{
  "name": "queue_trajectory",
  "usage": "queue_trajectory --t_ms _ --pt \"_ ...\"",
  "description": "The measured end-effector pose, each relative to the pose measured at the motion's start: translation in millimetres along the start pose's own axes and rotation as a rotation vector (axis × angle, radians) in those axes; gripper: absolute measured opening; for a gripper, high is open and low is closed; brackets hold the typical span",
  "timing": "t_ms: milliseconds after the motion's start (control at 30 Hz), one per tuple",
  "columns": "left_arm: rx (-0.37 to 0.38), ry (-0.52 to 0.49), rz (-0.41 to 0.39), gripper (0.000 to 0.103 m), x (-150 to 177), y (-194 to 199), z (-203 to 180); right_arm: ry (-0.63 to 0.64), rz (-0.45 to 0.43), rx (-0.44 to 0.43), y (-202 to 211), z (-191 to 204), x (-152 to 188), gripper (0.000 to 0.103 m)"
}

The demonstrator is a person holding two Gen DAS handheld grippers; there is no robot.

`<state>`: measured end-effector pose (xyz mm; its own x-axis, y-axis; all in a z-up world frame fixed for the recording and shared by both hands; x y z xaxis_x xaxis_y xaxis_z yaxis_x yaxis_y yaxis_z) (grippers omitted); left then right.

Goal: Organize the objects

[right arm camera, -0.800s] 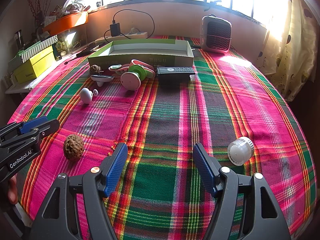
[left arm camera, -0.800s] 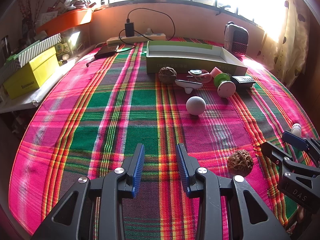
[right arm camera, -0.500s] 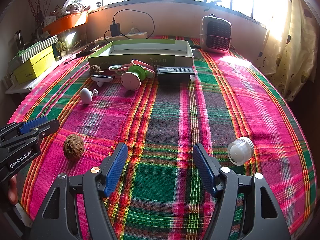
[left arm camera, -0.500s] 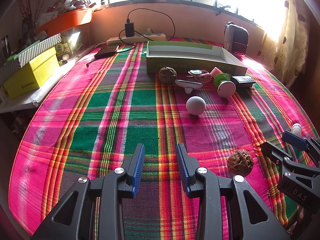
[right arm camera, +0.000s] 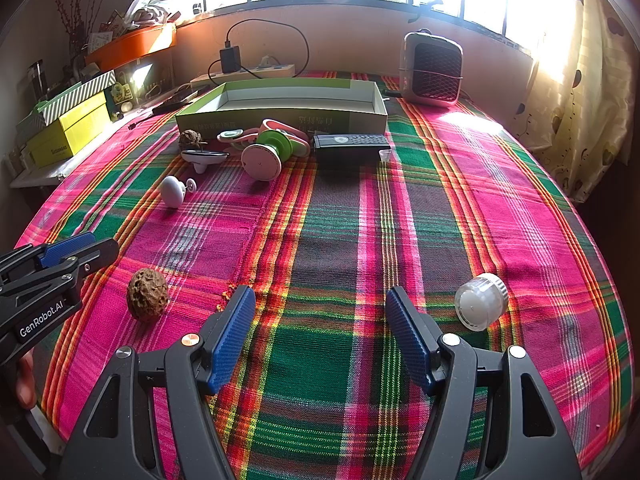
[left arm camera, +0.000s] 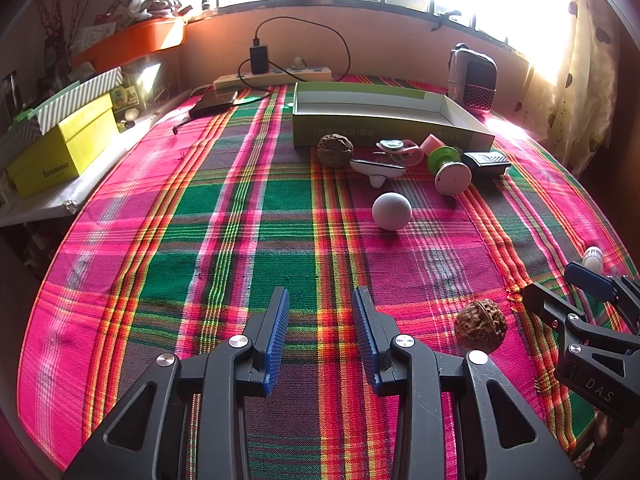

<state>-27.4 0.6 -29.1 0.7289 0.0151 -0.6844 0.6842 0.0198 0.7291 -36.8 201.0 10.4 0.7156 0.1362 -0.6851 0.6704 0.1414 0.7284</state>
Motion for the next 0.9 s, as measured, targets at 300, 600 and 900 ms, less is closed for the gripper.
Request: queue_trajectory --t_ms 300,600,900 --pt "0.000 0.000 0.000 0.031 0.0 0.0 -0.1 0.000 0.000 0.000 0.0 0.0 -0.4 0.068" --pt "0.003 0.002 0.000 0.031 -0.3 -0.2 -0.5 0.001 0.003 -0.001 1.2 0.6 -0.6 0.068" --pt "-0.006 -0.022 -0.002 0.031 -1.6 -0.2 -2.1 0.005 0.020 -0.009 4.6 -0.2 1.5 0.068"
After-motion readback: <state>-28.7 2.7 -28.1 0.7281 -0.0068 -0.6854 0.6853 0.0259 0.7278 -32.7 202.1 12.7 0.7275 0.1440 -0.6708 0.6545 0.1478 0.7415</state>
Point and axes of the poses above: each gripper's, at about its wrist camera, not at the fingertips, and y roughly against the way its jaws point, z to its left, x to its underside, the point moved 4 cm from there along -y, roughly the way its jaws point, and after that the axes turned 2 degrees about -x, right-handed, at the moved point
